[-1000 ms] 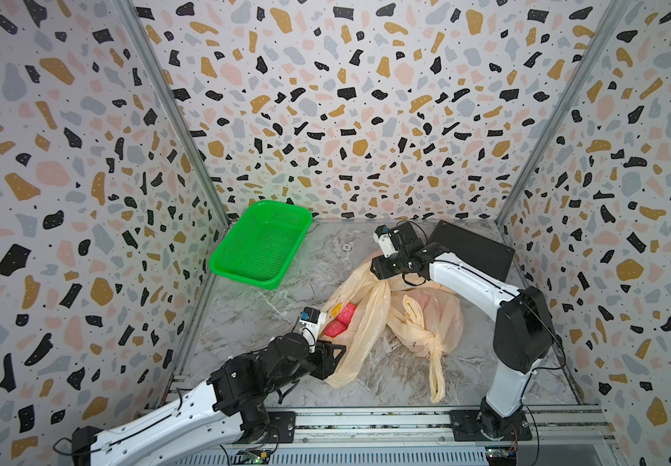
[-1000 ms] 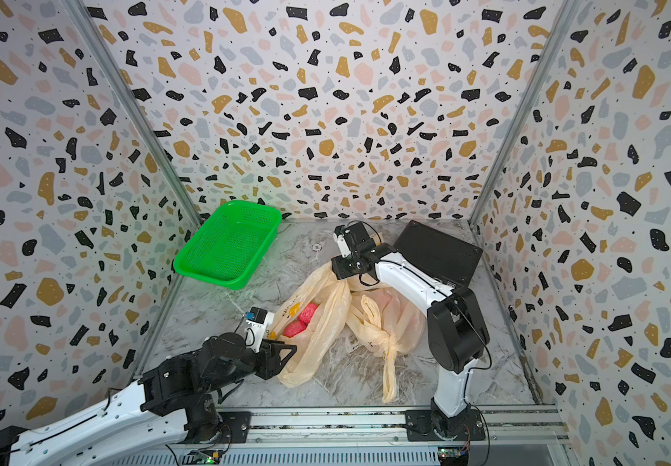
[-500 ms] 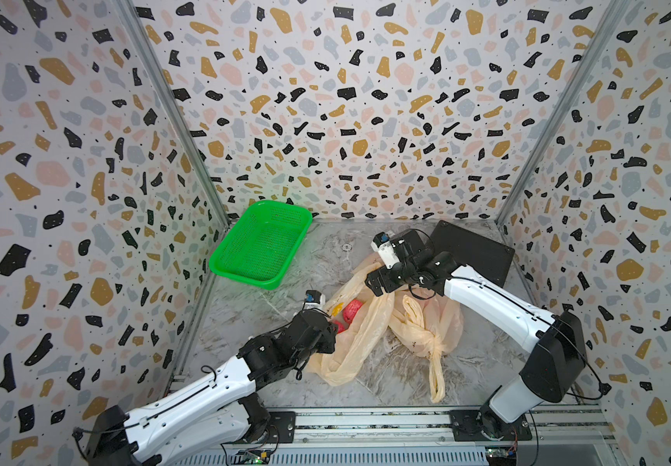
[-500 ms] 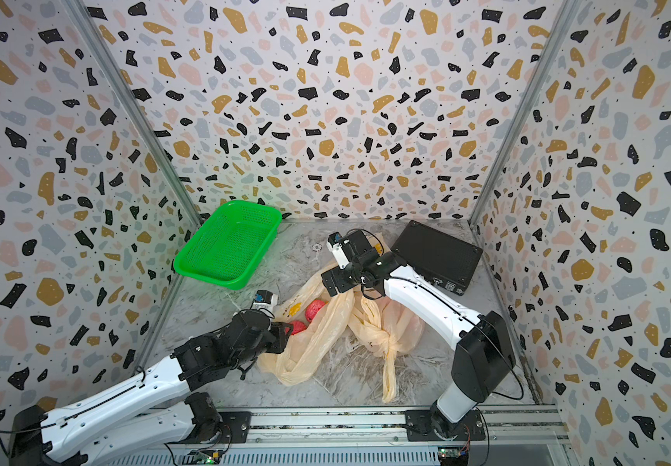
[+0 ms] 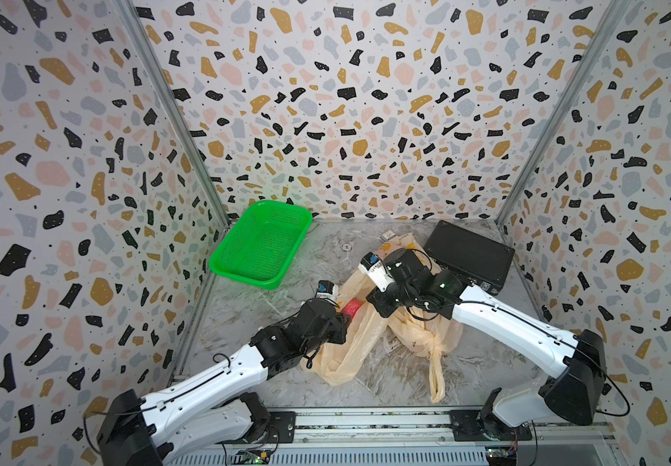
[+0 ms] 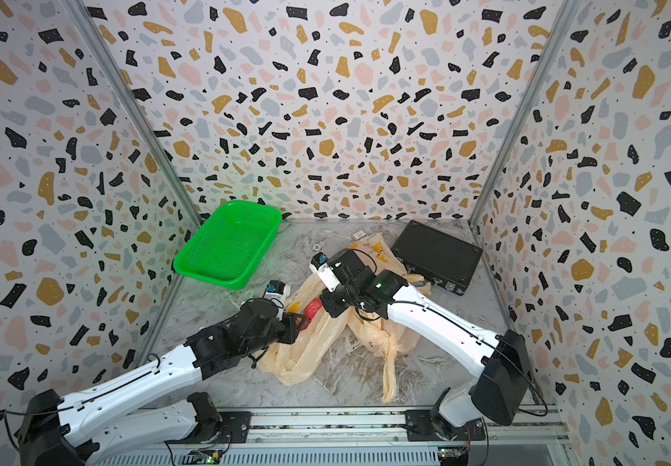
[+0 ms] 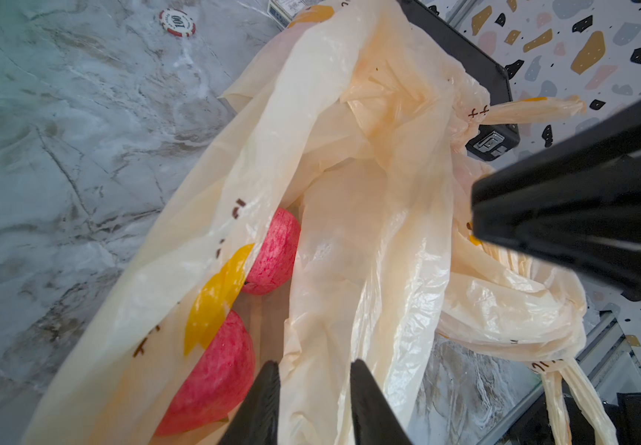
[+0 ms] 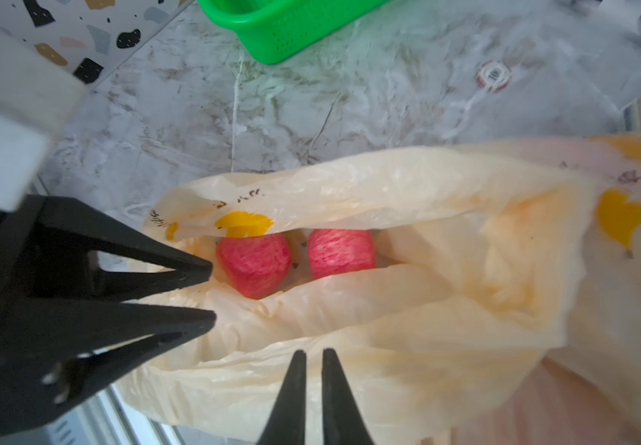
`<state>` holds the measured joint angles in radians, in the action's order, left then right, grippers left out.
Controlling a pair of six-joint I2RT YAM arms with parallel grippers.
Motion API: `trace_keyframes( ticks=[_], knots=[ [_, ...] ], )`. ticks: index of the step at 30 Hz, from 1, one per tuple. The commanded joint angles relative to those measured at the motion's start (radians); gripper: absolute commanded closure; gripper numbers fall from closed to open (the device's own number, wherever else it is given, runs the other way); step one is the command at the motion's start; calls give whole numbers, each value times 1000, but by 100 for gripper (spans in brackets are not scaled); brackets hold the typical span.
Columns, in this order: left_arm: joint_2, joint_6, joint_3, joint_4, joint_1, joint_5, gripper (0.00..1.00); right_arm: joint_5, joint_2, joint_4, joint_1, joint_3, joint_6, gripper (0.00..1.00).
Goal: Untie the knot of a plastic bag & take out the apple
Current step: Untie the plastic bag at the center of the board.
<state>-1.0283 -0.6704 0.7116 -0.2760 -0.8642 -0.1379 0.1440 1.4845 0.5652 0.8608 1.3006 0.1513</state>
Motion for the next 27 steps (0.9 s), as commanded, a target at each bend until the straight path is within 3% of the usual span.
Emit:
trace_keyframes(
  ticks=[1,6,13,21,27],
  knots=[
    [-55,3,39,-36,12,-31,63,77,37,-52,3,-50,36,100],
    [-102,-47,-16,-26,68,-17,60,120,88,-108,4,-145,62,100],
    [-66,-58,-62,-18,87,4,51,139,150,-97,7,-260,91,100],
    [-105,-102,-124,42,86,168,44,92,184,-105,9,-297,93,100],
    [-67,-131,-173,16,86,108,34,99,175,-120,8,-313,88,100]
  ],
)
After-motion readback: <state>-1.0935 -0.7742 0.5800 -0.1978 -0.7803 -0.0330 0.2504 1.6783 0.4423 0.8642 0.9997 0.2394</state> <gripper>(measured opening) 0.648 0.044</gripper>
